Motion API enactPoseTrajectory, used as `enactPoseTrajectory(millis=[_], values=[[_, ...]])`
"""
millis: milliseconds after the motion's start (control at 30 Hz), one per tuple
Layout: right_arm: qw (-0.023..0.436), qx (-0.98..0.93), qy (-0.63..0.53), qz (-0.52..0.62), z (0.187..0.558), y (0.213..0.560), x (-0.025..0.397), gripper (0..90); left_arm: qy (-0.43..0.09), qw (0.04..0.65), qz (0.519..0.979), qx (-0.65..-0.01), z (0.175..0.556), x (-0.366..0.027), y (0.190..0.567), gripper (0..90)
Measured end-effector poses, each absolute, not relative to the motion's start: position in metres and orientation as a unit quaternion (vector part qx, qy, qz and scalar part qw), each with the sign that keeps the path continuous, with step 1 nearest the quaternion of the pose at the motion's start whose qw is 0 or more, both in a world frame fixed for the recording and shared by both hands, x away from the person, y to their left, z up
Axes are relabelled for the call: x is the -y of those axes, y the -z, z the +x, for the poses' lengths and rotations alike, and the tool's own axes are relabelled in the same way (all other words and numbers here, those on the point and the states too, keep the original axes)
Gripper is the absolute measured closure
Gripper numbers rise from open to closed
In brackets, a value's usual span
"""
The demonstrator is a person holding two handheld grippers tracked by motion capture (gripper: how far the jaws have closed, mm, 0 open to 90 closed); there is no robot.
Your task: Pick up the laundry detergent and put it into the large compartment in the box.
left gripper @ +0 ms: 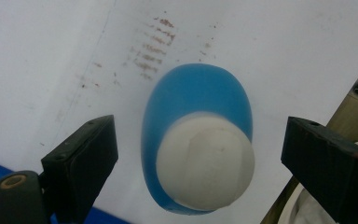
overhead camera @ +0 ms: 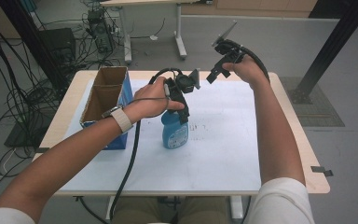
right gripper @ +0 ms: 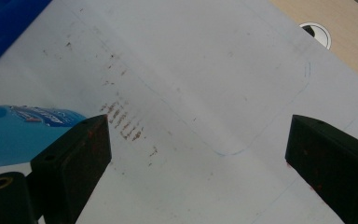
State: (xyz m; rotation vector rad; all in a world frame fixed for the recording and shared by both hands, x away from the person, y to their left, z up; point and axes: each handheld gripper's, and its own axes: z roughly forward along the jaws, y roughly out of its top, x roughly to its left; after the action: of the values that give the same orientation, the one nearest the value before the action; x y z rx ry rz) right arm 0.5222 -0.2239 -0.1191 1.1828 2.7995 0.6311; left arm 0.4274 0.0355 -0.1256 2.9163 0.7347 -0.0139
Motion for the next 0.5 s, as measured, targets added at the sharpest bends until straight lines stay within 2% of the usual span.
enactPoseTrajectory(millis=[500], values=[[0.019,-0.902,-0.204,0.379,0.5222,0.1191,0.2246,6.8,0.008,0.068,0.968,-0.243,0.4297,-0.0366,0.1335,11.3]])
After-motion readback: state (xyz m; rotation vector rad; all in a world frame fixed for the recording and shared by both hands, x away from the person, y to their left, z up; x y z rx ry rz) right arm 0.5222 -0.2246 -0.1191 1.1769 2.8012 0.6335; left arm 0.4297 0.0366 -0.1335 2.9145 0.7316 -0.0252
